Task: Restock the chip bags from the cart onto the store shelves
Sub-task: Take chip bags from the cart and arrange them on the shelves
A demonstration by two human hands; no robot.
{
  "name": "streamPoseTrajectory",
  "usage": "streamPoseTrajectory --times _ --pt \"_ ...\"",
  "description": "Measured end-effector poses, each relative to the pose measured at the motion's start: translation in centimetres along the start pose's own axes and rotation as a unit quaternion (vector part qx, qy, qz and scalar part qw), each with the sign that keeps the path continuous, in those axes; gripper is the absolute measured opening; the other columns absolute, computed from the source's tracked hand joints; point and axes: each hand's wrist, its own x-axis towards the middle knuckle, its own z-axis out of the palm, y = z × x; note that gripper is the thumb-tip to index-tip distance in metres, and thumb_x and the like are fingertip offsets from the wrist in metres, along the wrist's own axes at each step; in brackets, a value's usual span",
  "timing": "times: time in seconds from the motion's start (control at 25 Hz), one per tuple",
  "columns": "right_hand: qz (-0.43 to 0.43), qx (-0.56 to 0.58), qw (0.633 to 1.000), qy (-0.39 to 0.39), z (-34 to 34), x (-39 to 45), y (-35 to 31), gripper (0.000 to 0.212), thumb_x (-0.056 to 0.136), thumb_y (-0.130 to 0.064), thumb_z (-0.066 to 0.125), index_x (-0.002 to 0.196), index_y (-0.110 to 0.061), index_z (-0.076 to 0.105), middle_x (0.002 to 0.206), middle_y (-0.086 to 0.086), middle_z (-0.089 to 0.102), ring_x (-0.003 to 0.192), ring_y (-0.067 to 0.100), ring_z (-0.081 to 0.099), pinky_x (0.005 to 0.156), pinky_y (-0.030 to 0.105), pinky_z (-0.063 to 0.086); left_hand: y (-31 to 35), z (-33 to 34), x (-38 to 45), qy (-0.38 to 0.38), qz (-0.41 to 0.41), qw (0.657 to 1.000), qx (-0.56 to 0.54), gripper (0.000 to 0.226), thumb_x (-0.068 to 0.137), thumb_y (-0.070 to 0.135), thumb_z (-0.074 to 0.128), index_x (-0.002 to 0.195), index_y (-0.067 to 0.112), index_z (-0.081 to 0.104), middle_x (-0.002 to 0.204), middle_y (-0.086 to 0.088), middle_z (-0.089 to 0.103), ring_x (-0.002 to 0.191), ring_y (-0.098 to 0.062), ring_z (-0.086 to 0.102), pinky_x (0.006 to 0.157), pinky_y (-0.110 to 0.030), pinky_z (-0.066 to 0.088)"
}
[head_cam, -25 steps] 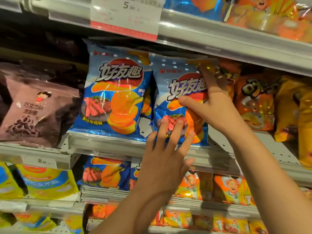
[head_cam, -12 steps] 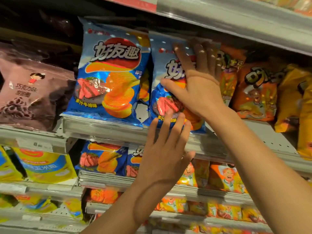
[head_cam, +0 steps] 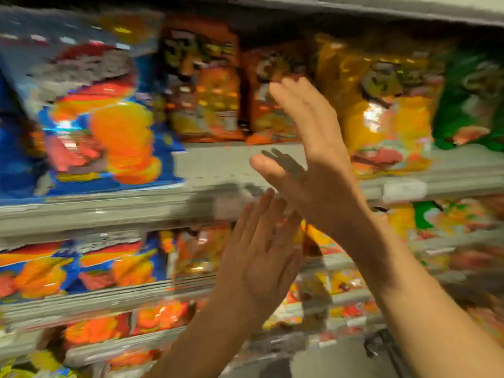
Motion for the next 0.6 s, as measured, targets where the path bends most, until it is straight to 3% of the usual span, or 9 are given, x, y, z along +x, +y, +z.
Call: streamPoseTrajectory --times 0.12,0.2,0.36,0.48,0.6 --pt "0.053 0.021 0.997 0.052 -8.1 -7.6 7.4 0.055 0.096 -0.023 0.068 0.141 0.001 0.05 0.144 0.018 0.05 0.139 0.024 0.043 0.113 0.025 0.035 7.7 8.3 2.4 -0.057 0.036 0.996 -0.057 0.046 0.092 0.017 0.064 0.135 0.001 0.059 0.142 -0.023 0.053 0.135 -0.041 0.047 0.109 -0.054 0.04" --pt "0.145 0.027 0.985 0.092 -13.1 -13.1 12.1 0.051 0.095 -0.021 0.069 0.141 -0.005 0.05 0.14 0.013 0.053 0.133 0.017 0.048 0.106 0.016 0.037 12.9 13.9 3.5 -0.115 0.044 0.986 -0.11 0.047 0.092 0.017 0.067 0.136 0.002 0.058 0.143 -0.021 0.052 0.136 -0.039 0.046 0.109 -0.053 0.041" --pt "0.298 -0.006 0.942 0.152 -20.6 -24.0 21.1 0.058 0.097 -0.032 0.065 0.148 -0.013 0.044 0.147 -0.006 0.047 0.14 0.014 0.045 0.112 0.04 0.042 22.1 24.4 6.1 -0.207 0.084 0.959 -0.176 0.046 0.095 0.023 0.064 0.137 0.007 0.056 0.146 -0.019 0.05 0.136 -0.039 0.047 0.102 -0.051 0.048" --pt "0.385 -0.018 0.901 0.201 -24.6 -30.8 26.9 0.055 0.096 -0.031 0.066 0.144 -0.013 0.048 0.14 -0.004 0.051 0.133 0.004 0.047 0.109 0.024 0.041 27.1 31.4 7.2 -0.278 0.075 0.935 -0.208 0.046 0.098 0.032 0.054 0.14 0.013 0.056 0.145 -0.014 0.05 0.134 -0.036 0.048 0.105 -0.047 0.046" --pt "0.494 -0.019 0.845 0.203 -26.5 -37.8 31.9 0.055 0.095 -0.031 0.068 0.143 -0.013 0.05 0.137 0.001 0.054 0.128 0.009 0.051 0.107 0.028 0.043 29.7 38.4 7.7 -0.347 0.073 0.911 -0.212 0.044 0.094 0.029 0.06 0.135 0.014 0.06 0.138 -0.011 0.055 0.129 -0.031 0.051 0.112 -0.039 0.038"
